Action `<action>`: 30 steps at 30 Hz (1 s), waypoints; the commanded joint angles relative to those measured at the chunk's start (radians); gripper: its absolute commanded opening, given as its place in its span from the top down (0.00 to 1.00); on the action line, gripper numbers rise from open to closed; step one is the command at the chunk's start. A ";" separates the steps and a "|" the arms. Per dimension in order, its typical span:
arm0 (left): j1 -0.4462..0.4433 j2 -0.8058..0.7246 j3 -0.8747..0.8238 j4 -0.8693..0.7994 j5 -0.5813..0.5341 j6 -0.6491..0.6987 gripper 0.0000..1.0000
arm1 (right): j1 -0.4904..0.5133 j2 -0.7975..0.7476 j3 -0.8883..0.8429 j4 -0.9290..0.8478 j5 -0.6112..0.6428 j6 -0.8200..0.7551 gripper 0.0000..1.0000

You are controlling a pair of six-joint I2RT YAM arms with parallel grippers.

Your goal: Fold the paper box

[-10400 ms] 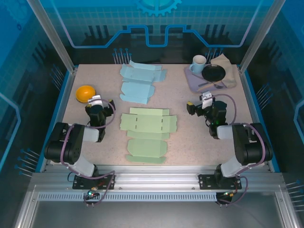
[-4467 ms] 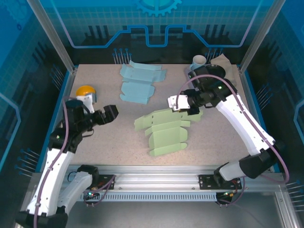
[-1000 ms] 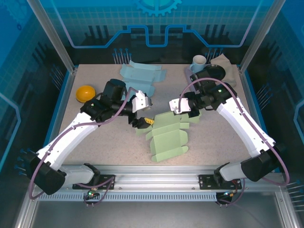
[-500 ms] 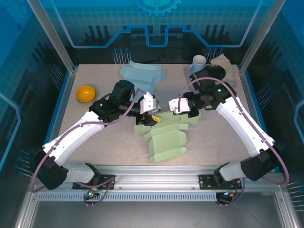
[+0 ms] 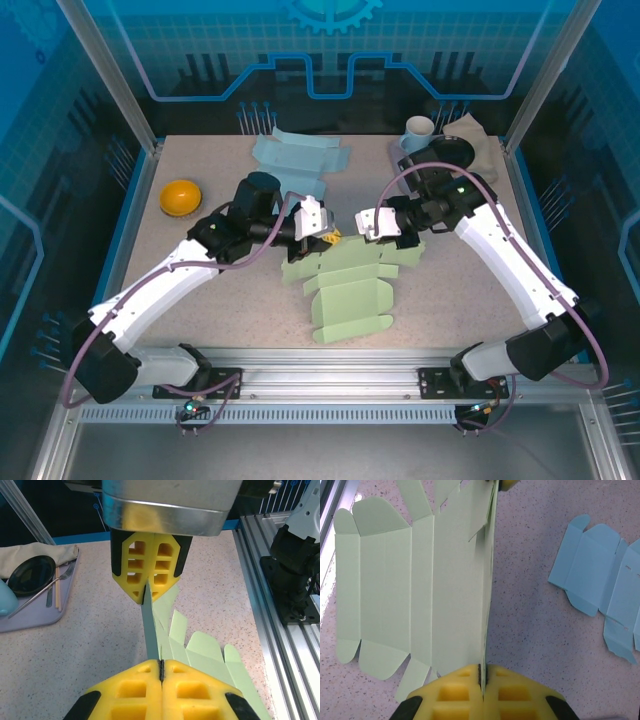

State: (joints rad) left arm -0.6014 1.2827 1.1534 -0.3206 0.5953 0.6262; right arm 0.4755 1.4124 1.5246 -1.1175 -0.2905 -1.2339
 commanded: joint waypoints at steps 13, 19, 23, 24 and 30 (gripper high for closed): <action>0.226 -0.293 -0.234 0.138 -0.037 -0.402 0.50 | -0.070 0.029 0.012 0.183 0.010 0.140 1.00; 0.229 -0.461 -0.475 0.165 -0.368 -0.734 0.52 | -0.089 0.055 -0.009 0.263 0.068 0.165 1.00; 0.229 -0.521 -0.621 0.184 -0.450 -0.901 0.54 | -0.097 0.084 0.006 0.296 0.075 0.225 1.00; 0.228 -0.525 -0.651 0.195 -0.448 -0.932 0.54 | -0.098 0.092 0.012 0.295 0.069 0.243 1.00; 0.227 -0.492 -0.717 0.319 -0.413 -1.002 0.56 | -0.101 0.141 0.043 0.283 0.056 0.311 1.00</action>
State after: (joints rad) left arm -0.3767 0.7837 0.4465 -0.1242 0.1944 -0.2874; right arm 0.3851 1.5368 1.5337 -0.8455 -0.2226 -0.9821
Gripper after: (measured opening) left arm 0.445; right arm 0.044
